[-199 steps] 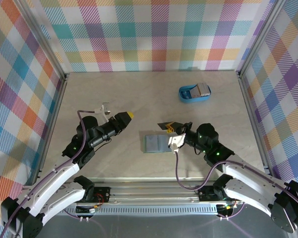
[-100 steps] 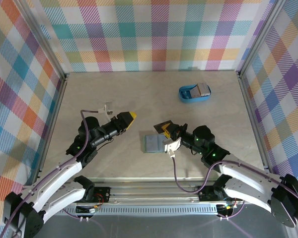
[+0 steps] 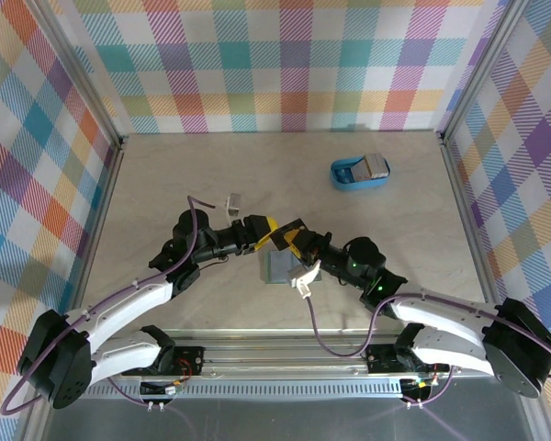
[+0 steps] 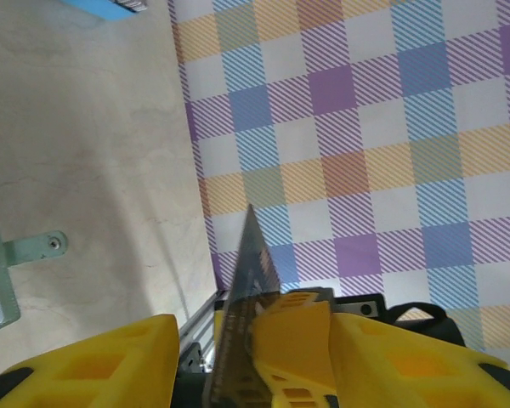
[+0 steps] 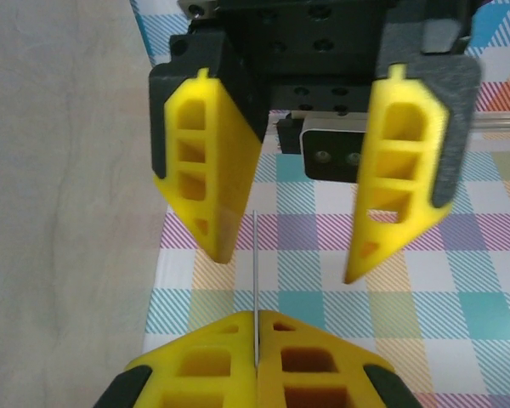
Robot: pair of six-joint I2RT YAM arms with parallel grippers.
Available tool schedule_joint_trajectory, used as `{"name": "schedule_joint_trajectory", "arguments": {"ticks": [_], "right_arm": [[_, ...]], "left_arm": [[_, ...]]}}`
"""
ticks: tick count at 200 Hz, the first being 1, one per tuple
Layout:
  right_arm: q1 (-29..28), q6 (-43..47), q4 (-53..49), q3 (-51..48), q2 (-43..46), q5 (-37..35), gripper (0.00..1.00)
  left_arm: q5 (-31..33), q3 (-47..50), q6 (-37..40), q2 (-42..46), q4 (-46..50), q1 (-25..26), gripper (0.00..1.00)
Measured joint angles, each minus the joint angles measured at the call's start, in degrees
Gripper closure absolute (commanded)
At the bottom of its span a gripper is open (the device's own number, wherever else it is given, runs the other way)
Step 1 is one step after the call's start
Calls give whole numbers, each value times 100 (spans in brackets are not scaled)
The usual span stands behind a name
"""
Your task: Put the credit cards into the card holder
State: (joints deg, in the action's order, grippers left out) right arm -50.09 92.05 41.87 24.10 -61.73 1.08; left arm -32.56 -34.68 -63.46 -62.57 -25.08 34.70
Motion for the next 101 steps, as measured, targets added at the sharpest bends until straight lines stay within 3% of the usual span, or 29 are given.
{"name": "schedule_joint_trajectory", "arguments": {"ticks": [46, 61, 68, 101], "right_arm": [[-96, 107, 481, 50, -293, -221, 100], [-155, 140, 632, 76, -372, -284, 100], [-186, 146, 721, 79, -415, -341, 96], [-249, -26, 977, 79, -544, -632, 70]], "left_arm": [[-44, 142, -289, -4, -358, 13, 80], [-68, 223, -413, -35, -562, 52, 94], [-70, 232, -457, -68, -632, 66, 100], [7, 273, -625, -170, -1036, 85, 100]]}}
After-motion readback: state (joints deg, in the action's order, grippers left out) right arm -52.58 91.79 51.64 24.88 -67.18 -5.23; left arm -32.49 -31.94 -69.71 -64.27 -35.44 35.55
